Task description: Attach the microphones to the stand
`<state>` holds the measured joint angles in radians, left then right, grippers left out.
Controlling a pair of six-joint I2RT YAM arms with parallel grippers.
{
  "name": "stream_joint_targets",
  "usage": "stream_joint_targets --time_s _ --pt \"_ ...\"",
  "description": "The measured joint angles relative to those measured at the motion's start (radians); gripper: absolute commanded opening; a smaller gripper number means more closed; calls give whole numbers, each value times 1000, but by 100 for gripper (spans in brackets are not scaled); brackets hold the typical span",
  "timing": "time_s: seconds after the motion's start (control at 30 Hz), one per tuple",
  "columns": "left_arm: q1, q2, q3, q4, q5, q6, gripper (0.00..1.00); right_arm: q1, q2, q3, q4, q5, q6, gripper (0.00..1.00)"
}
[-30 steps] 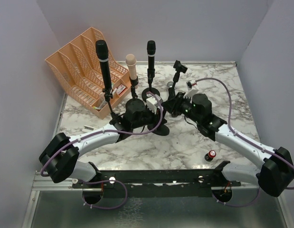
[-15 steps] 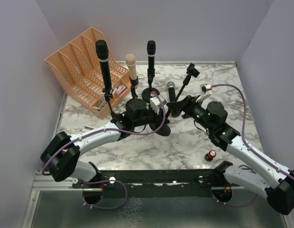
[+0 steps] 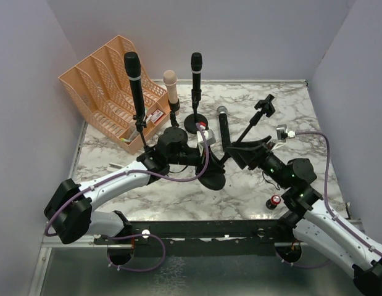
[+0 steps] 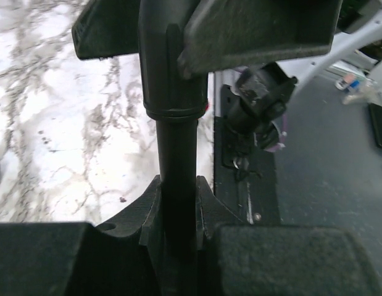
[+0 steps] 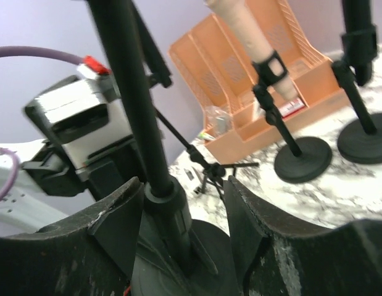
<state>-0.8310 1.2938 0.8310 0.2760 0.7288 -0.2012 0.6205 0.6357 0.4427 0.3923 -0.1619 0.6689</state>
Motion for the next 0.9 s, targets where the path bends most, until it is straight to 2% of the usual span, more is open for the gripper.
stream_joint_targets --time_s 0.27,0.43,0.6,0.7,0.9 --pt "0 0 18 5 129 -2 0 0 -13 -8 117 -172 -33 41" --pt "0 -2 27 10 151 -4 0 0 26 -2 131 -252 -56 22" --pt "2 -8 27 9 145 -19 0 0 37 16 115 -254 -87 1" --pt "3 -15 27 10 110 -19 0 0 57 45 86 -225 -95 1" --pt "2 -16 27 11 -68 -24 0 3 158 124 26 -103 -77 1"
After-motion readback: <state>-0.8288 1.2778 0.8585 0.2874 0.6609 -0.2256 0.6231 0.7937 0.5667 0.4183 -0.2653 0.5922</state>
